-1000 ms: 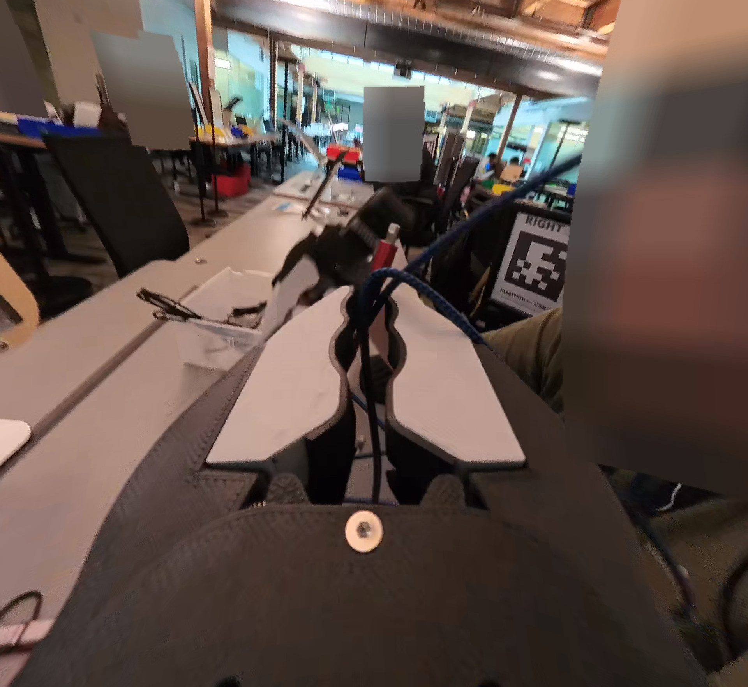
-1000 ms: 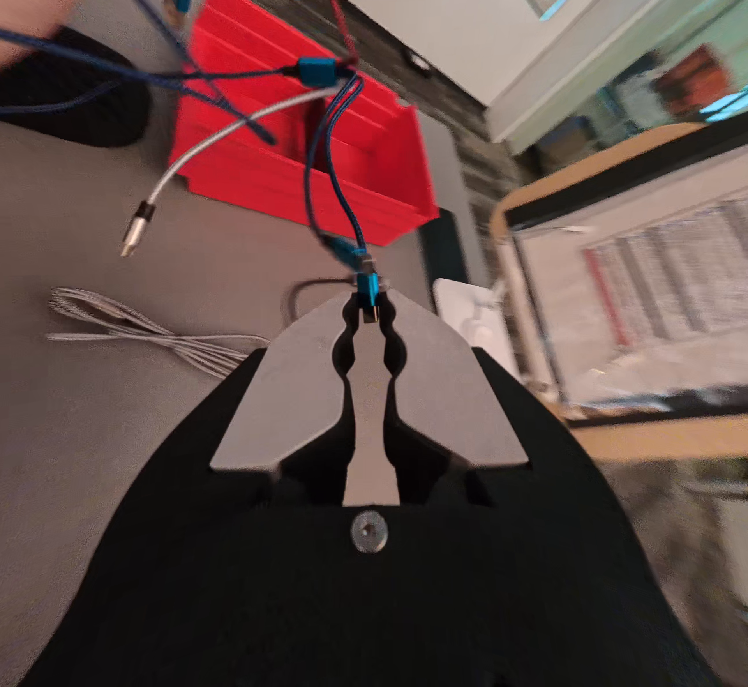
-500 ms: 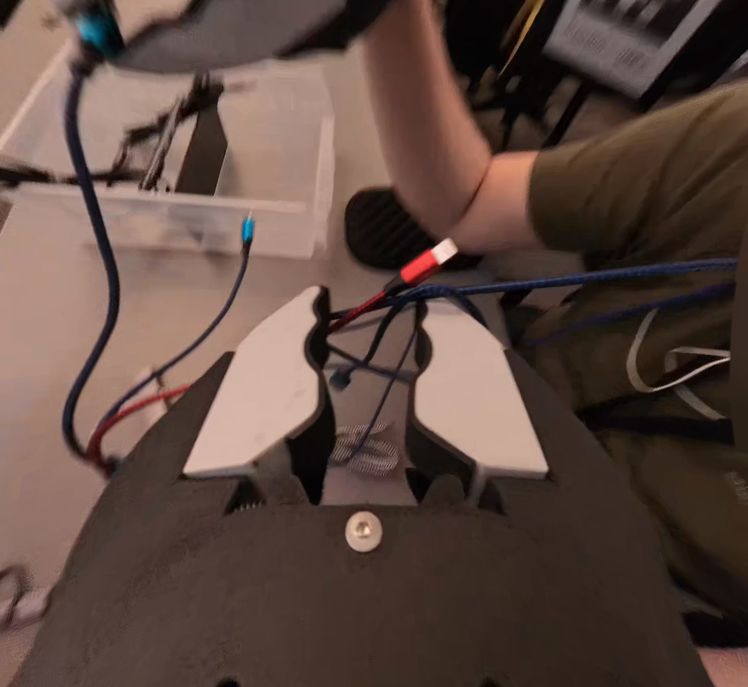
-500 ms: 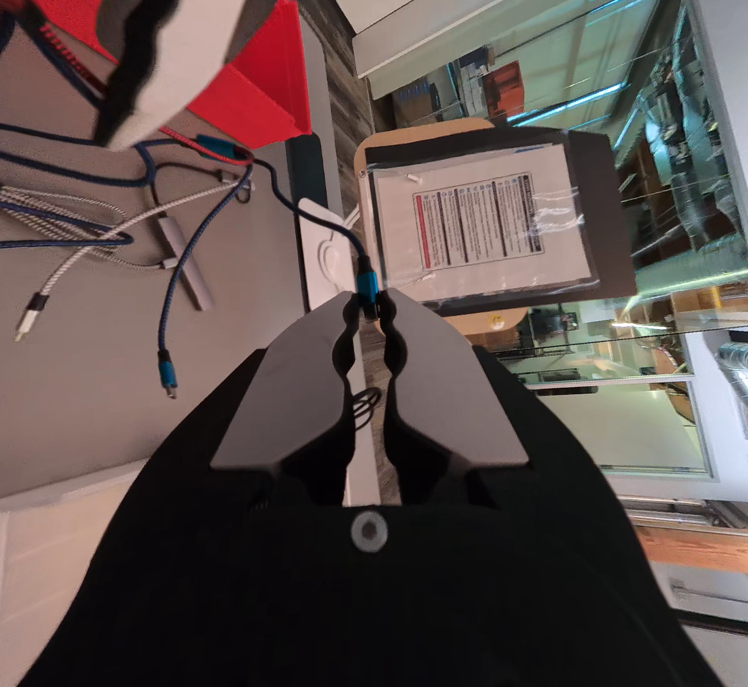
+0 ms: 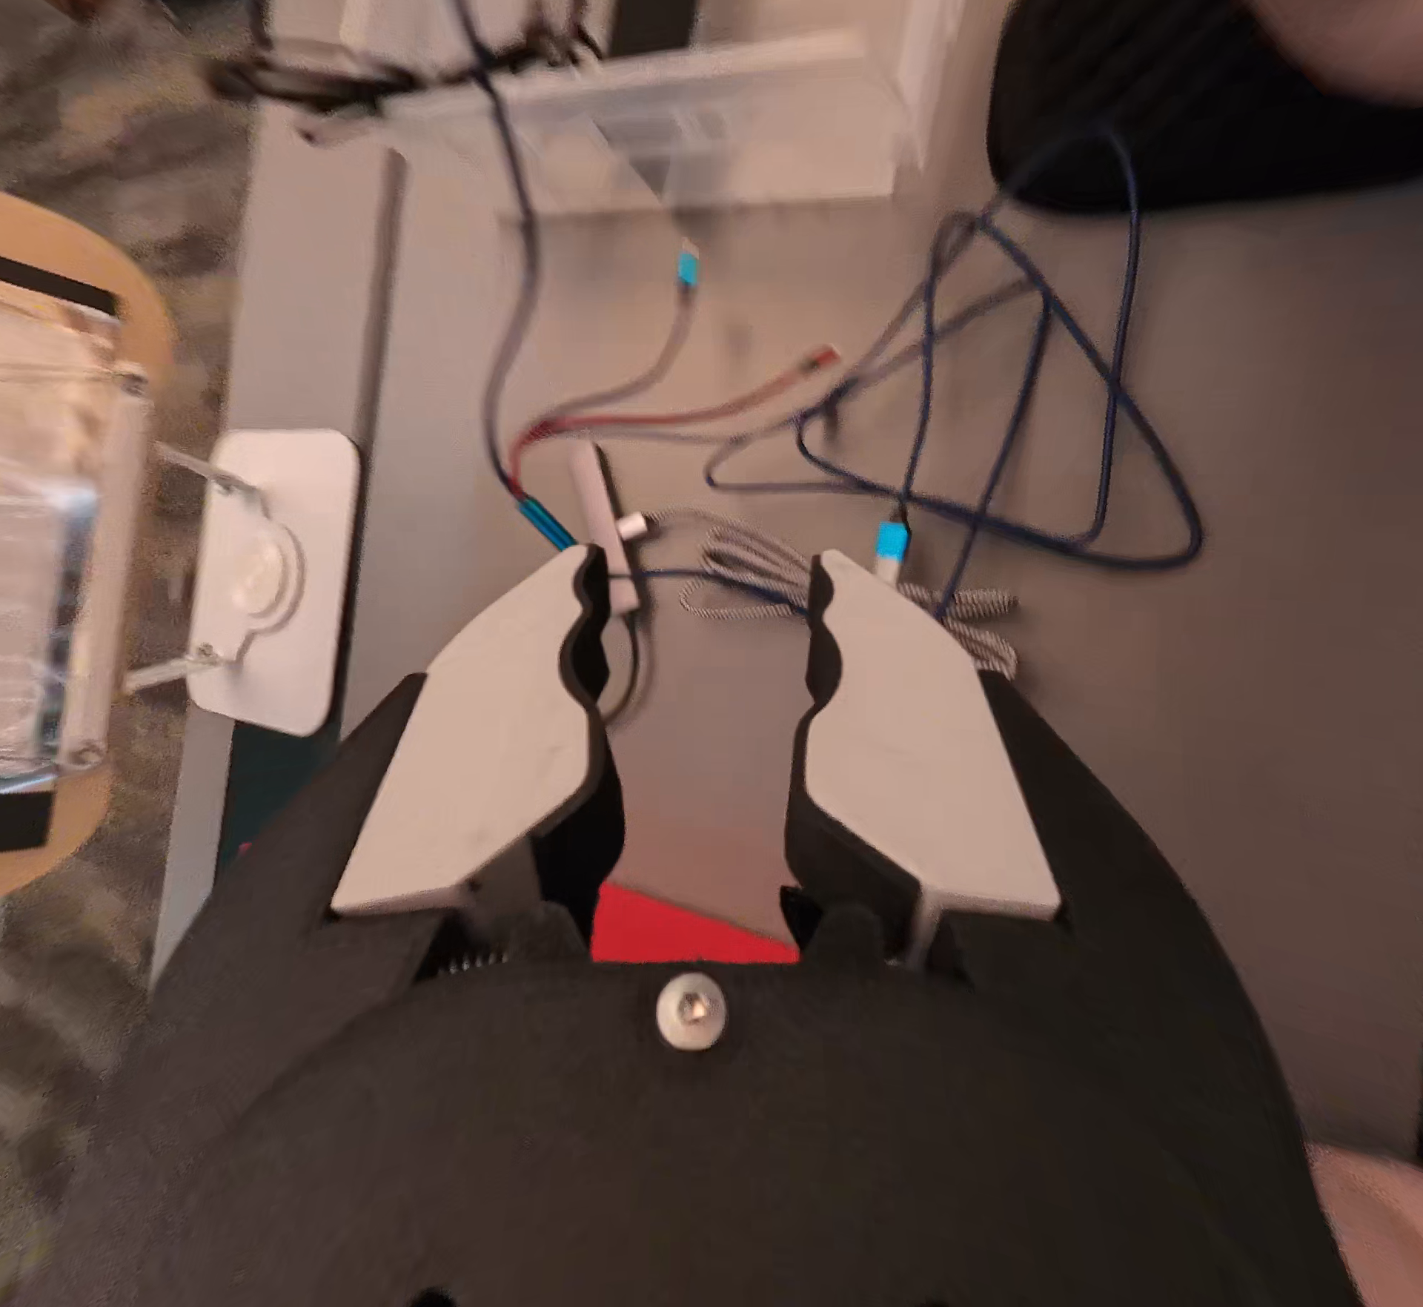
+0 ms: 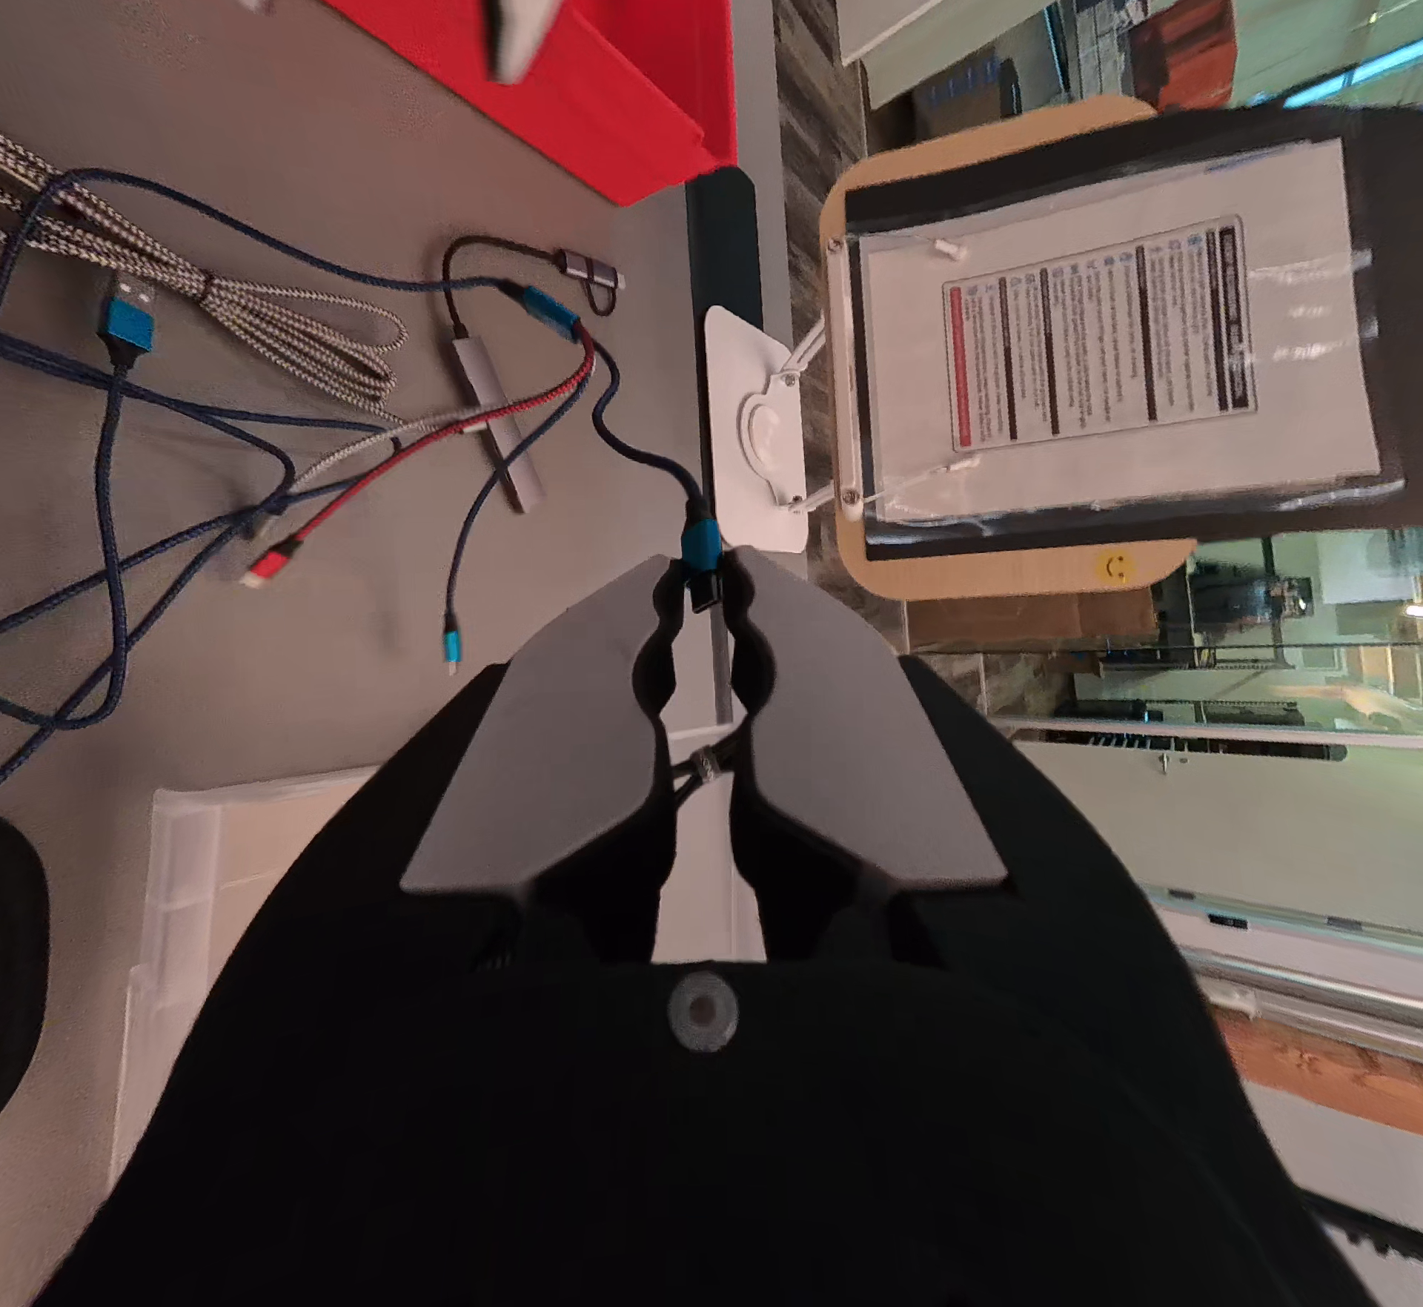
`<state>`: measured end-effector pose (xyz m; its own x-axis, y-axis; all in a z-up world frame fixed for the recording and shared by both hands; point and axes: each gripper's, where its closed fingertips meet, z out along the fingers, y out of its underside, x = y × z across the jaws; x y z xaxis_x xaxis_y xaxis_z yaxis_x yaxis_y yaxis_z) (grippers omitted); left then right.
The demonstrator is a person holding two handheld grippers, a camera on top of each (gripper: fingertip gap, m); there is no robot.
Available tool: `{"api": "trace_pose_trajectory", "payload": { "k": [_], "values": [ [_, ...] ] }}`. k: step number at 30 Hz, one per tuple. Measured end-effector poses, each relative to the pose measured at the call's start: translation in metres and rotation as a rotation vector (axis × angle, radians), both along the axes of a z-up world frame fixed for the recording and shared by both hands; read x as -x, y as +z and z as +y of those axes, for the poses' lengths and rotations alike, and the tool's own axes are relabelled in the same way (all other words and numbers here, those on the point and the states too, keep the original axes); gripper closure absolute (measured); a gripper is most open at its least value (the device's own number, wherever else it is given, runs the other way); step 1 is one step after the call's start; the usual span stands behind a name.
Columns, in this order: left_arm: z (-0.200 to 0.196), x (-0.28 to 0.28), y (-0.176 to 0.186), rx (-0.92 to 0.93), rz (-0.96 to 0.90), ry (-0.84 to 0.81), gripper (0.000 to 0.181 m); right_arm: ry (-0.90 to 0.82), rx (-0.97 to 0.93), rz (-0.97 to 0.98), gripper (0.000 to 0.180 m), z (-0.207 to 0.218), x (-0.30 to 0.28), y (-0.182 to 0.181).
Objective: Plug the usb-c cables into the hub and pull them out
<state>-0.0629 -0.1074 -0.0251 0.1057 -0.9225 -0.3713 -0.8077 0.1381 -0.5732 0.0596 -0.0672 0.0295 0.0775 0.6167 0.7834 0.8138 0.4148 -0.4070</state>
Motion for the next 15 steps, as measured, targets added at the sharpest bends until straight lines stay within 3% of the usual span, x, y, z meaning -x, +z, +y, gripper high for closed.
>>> {"api": "trace_pose_trajectory", "payload": {
  "k": [1,4,6,11,15],
  "values": [
    [0.004,-0.005,0.015,-0.007,-0.102,0.002,0.131,0.019,-0.006,-0.005,0.169,-0.002,0.005,0.000],
    [0.017,-0.024,0.048,0.038,-0.391,0.020,0.137,0.062,-0.040,-0.040,0.169,-0.008,0.022,0.000],
    [0.023,-0.036,0.050,0.096,-0.489,0.025,0.140,0.079,-0.065,-0.072,0.169,-0.011,0.032,-0.001],
    [0.023,-0.058,0.026,0.255,-0.503,-0.018,0.150,0.116,-0.110,-0.141,0.170,-0.014,0.052,-0.007],
    [0.031,-0.062,0.016,0.185,-0.466,0.005,0.147,0.148,-0.114,-0.151,0.170,-0.016,0.061,-0.011]
  ]
}}
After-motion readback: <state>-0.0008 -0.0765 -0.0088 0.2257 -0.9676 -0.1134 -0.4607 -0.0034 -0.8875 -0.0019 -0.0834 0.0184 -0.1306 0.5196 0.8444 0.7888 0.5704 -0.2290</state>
